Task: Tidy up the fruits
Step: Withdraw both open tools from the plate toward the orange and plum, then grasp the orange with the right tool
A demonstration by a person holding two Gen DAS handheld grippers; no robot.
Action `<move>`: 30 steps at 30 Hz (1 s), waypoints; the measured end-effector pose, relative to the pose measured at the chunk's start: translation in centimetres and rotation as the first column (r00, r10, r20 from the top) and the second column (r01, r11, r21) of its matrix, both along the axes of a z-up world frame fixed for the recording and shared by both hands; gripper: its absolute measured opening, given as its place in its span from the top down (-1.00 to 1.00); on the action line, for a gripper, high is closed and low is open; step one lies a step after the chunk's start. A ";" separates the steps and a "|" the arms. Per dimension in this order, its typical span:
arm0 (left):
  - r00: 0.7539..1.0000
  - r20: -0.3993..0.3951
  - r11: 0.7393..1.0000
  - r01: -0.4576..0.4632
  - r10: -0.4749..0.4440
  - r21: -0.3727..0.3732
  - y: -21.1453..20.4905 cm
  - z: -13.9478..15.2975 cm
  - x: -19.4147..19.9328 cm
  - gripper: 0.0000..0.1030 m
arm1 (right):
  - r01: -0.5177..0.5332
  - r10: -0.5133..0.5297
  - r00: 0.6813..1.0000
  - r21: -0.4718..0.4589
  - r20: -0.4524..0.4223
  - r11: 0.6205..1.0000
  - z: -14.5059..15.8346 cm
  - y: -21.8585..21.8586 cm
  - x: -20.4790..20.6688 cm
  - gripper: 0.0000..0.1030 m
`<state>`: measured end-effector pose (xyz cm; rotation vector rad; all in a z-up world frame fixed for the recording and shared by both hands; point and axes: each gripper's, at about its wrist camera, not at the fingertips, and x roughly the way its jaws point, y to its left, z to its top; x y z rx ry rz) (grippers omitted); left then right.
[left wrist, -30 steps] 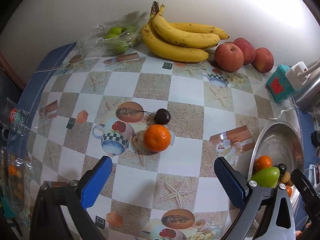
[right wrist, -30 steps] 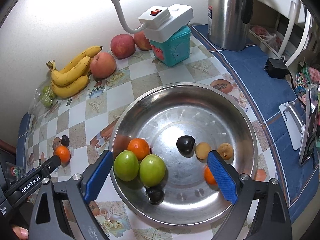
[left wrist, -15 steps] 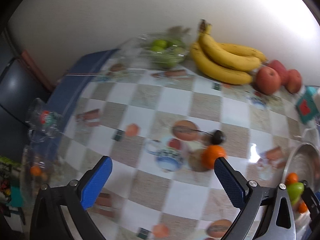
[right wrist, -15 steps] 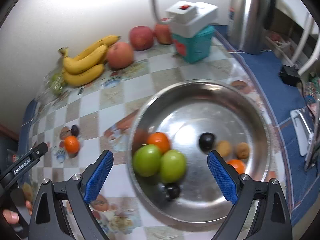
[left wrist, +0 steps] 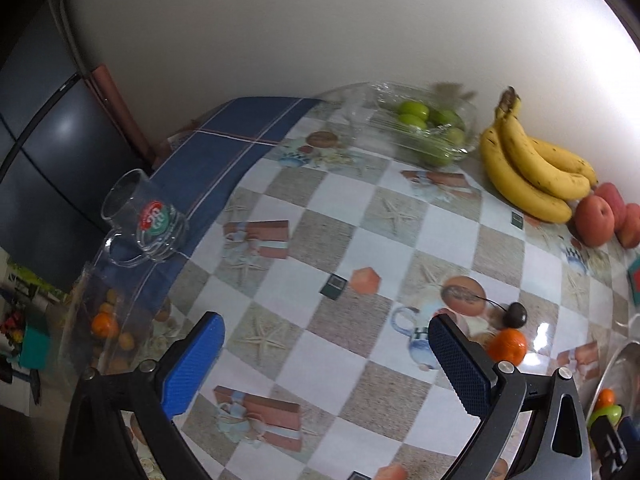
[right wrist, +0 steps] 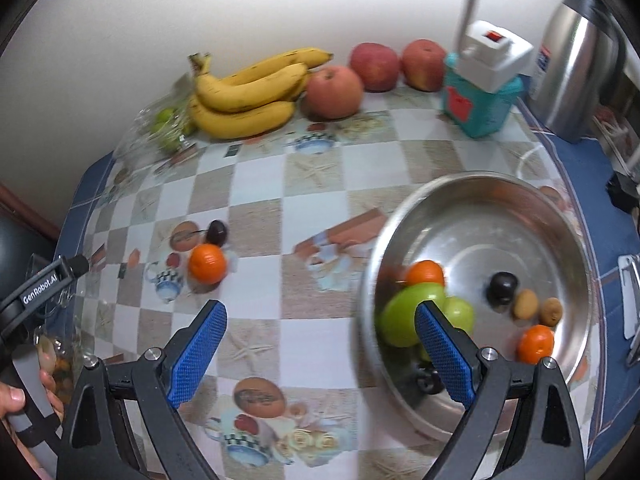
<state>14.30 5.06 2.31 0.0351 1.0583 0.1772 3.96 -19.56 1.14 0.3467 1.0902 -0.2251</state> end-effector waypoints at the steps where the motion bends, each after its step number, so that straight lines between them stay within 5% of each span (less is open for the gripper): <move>1: 1.000 0.000 1.000 -0.003 0.003 0.000 0.2 0.0 0.0 -1.00 | -0.007 0.007 1.000 0.005 0.001 1.000 0.0 0.4 0.2 -0.85; 24: 0.988 -0.141 0.996 0.054 -0.064 -0.074 -1.4 -6.4 2.9 -1.00 | -0.067 0.070 0.997 0.110 -0.019 0.992 -4.7 3.7 4.5 -0.85; 30: 0.991 -0.120 0.994 0.054 -0.065 -0.098 -1.1 -6.9 4.0 -1.00 | -0.087 0.087 0.996 0.135 0.009 0.987 -5.6 4.4 5.5 -0.85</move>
